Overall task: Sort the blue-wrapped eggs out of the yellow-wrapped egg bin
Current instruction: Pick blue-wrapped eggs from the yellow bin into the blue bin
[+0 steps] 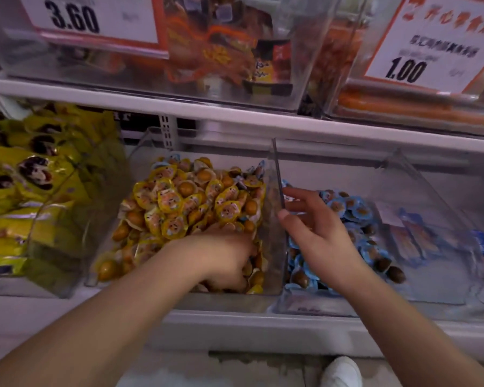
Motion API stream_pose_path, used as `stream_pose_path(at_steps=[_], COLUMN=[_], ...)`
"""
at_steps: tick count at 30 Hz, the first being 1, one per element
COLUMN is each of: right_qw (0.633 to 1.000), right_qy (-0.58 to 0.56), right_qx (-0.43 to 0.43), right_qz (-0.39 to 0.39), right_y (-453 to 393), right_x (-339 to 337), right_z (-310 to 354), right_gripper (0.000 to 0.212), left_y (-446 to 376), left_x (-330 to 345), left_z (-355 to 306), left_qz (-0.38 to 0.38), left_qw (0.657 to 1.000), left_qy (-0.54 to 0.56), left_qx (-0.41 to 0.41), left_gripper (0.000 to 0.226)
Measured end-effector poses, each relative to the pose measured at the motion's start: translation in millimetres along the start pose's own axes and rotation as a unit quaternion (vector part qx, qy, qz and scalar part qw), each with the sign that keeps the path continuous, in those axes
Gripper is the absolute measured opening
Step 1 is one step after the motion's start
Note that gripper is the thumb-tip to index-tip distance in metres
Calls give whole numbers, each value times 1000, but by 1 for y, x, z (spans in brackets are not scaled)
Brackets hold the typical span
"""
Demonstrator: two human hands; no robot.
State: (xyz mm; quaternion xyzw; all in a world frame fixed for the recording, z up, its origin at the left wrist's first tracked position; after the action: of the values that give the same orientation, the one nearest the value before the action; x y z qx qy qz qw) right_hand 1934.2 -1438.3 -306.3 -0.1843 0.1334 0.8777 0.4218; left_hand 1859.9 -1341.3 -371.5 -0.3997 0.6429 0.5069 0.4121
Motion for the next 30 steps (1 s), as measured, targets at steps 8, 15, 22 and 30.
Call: stream_pose_path(at_steps=[8,15,22,30], right_qw=[1000,999,978,970], right_qy=[7,35,117,78], right_qx=[-6,-23,-153,-223], right_qz=[9,0,-83,-62], right_y=[-4,-7,15,28], right_x=[-1,-2,-9,4], right_z=[0,8,47,67], right_gripper=[56,51,39,31], left_y=[-4,8,49,60], left_x=[-3,-12,-80,-90], left_z=[5,28,49,32], left_qz=[-23,-81,-290,-379], left_qw=[996,986,909,787], left_qy=[87,125,298,484], left_qx=[-8,-79,-44,52], left_gripper=[40,27,21,21])
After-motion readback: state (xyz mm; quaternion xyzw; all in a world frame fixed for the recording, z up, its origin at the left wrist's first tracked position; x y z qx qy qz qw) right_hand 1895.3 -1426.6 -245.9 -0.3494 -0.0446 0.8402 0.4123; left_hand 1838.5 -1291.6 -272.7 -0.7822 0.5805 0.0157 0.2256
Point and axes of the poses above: each hand's wrist, its own y-axis away from the middle knuckle, its own x-axis out of the palm, z = x × y, the point moved 10 cm from there along -y, towards the middle knuckle, and after that the axes turned 13 degrees about x, right-handed, at the moved point
